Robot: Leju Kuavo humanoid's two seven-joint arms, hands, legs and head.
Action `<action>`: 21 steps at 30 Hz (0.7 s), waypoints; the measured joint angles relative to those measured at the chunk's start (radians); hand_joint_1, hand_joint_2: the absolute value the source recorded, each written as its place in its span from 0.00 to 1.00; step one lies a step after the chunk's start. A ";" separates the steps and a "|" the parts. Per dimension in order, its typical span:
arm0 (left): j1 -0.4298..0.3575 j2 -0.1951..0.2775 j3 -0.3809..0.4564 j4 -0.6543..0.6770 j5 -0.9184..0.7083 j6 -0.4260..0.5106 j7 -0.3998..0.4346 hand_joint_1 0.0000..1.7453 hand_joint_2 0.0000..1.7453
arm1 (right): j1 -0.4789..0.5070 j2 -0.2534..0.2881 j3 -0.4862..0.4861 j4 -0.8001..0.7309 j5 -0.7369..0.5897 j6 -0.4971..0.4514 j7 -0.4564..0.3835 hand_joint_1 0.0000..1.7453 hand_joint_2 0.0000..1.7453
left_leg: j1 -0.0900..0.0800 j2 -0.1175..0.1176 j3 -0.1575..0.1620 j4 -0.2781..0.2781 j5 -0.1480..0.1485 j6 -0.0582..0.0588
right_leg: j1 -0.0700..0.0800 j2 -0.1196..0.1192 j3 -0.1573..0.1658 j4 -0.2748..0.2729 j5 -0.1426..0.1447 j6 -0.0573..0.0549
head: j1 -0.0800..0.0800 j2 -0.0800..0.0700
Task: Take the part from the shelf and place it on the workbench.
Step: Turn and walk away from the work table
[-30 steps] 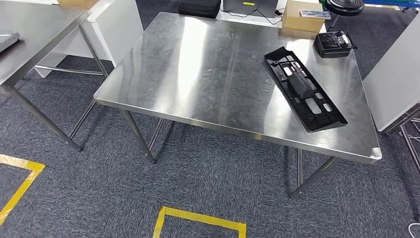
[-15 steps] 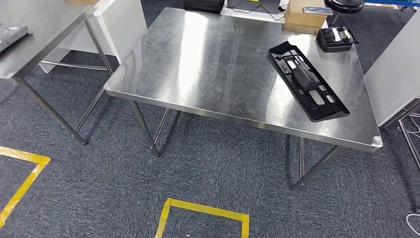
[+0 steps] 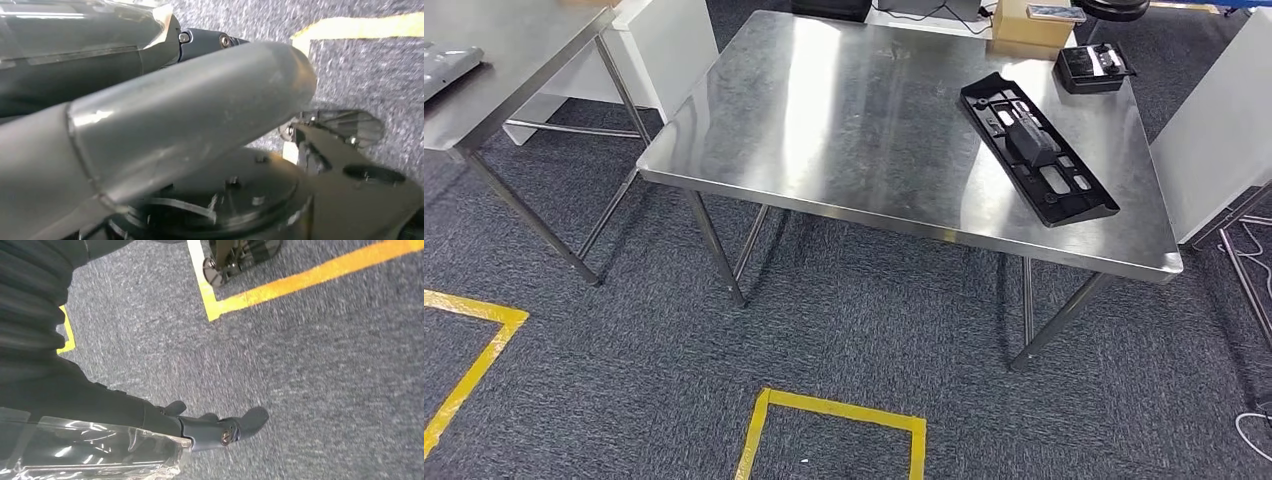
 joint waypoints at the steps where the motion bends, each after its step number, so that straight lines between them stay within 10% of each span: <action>1: 0.001 0.001 0.000 0.000 0.000 -0.001 0.002 0.00 0.00 | 0.000 0.000 0.000 0.000 0.000 0.007 0.000 0.00 1.00 | -0.006 -0.001 -0.005 0.001 0.004 0.008 | 0.002 0.000 -0.005 0.000 0.005 0.010 | 0.001 0.000; 4: 0.002 0.003 0.000 0.001 0.004 -0.002 0.009 0.00 0.00 | 0.001 0.000 0.000 0.000 0.003 0.021 0.000 0.00 1.00 | -0.012 0.002 -0.022 -0.007 0.027 0.042 | 0.003 0.003 -0.025 0.018 -0.006 0.027 | 0.003 0.000; 9: 0.006 0.004 0.000 0.002 0.006 -0.004 0.017 0.00 0.00 | 0.004 -0.001 0.003 0.001 0.011 0.034 0.010 0.00 1.00 | -0.019 0.006 -0.071 -0.010 0.069 0.068 | 0.002 0.007 -0.112 0.277 -0.158 0.015 | 0.014 0.000; 13: 0.007 0.004 -0.001 0.005 0.000 -0.006 0.018 0.00 0.00 | 0.001 -0.004 0.003 0.001 0.012 0.040 0.012 0.00 0.00 | -0.025 0.005 -0.100 -0.009 0.096 0.061 | 0.010 0.008 0.052 0.063 -0.102 0.026 | 0.014 0.000; 15: 0.008 0.004 -0.002 0.007 -0.003 -0.007 0.018 0.00 0.00 | 0.000 -0.005 0.003 0.001 0.008 0.047 0.007 0.00 0.00 | -0.026 0.005 -0.104 -0.011 0.108 0.050 | 0.019 0.009 0.105 -0.028 -0.085 0.016 | 0.014 0.000; 18: 0.009 0.005 -0.003 0.008 -0.003 -0.007 0.019 0.00 0.00 | 0.000 -0.004 0.003 0.001 0.007 0.053 0.000 0.00 0.00 | -0.024 0.005 -0.109 -0.011 0.119 0.031 | 0.017 0.009 0.091 -0.042 -0.068 -0.004 | 0.013 0.000; 21: 0.012 0.009 -0.003 0.008 -0.003 -0.008 0.020 0.00 0.00 | -0.001 0.000 0.003 0.001 0.008 0.053 -0.004 0.00 0.00 | -0.016 0.004 -0.142 0.084 0.017 0.012 | 0.005 0.005 0.074 -0.047 -0.043 -0.033 | 0.007 0.000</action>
